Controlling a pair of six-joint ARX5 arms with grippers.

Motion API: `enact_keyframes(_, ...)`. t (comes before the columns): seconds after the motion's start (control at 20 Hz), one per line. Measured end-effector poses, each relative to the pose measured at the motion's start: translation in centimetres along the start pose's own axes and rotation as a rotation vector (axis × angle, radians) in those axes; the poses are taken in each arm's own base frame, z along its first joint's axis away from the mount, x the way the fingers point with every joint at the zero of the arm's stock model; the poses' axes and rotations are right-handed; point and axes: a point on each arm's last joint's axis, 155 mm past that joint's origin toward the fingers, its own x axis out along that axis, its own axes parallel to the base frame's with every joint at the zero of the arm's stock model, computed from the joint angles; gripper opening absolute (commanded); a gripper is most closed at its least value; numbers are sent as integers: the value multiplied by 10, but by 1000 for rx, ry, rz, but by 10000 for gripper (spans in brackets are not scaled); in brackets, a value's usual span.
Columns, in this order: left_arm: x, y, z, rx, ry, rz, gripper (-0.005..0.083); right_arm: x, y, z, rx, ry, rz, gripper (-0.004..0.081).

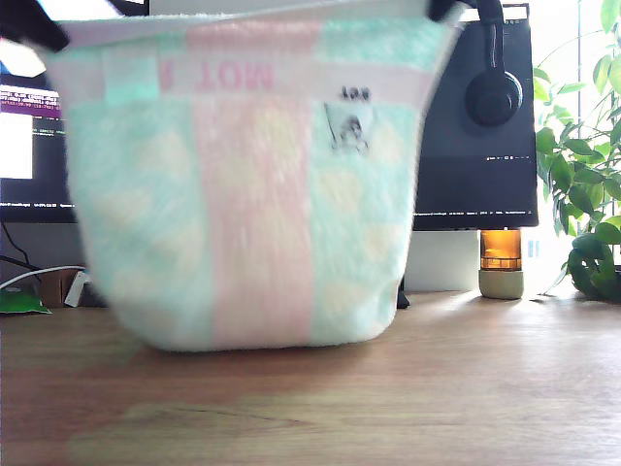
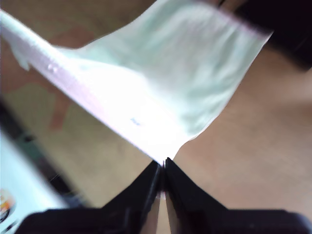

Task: Fold the tea towel to a neat square and place it to the right

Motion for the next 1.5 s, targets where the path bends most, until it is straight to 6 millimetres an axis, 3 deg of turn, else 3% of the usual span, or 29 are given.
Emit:
enact_keyframes(0.25,-10,-29,-12,-66,21,-81,-21,-5,20,-23,17,68,34,-12)
enact_keyframes(0.4,-2,-41,-27,-102,56,-130,-21,-7,25,-36,10,96,28,-12)
enact_keyframes(0.55,5,-51,-46,-140,91,-161,-21,3,33,-59,8,166,39,-12)
enact_keyframes(0.7,1,-58,-43,-136,71,-174,-21,4,40,-74,10,187,53,-12)
enact_keyframes(0.95,1,-86,-43,-166,99,-274,-21,-13,52,-102,49,192,112,-12)
enact_keyframes(1.2,-2,-110,-50,-213,156,-344,-21,-32,56,-114,81,173,141,-12)
enact_keyframes(1.5,-12,-135,-76,-297,304,-405,-21,-34,74,-126,85,219,234,-12)
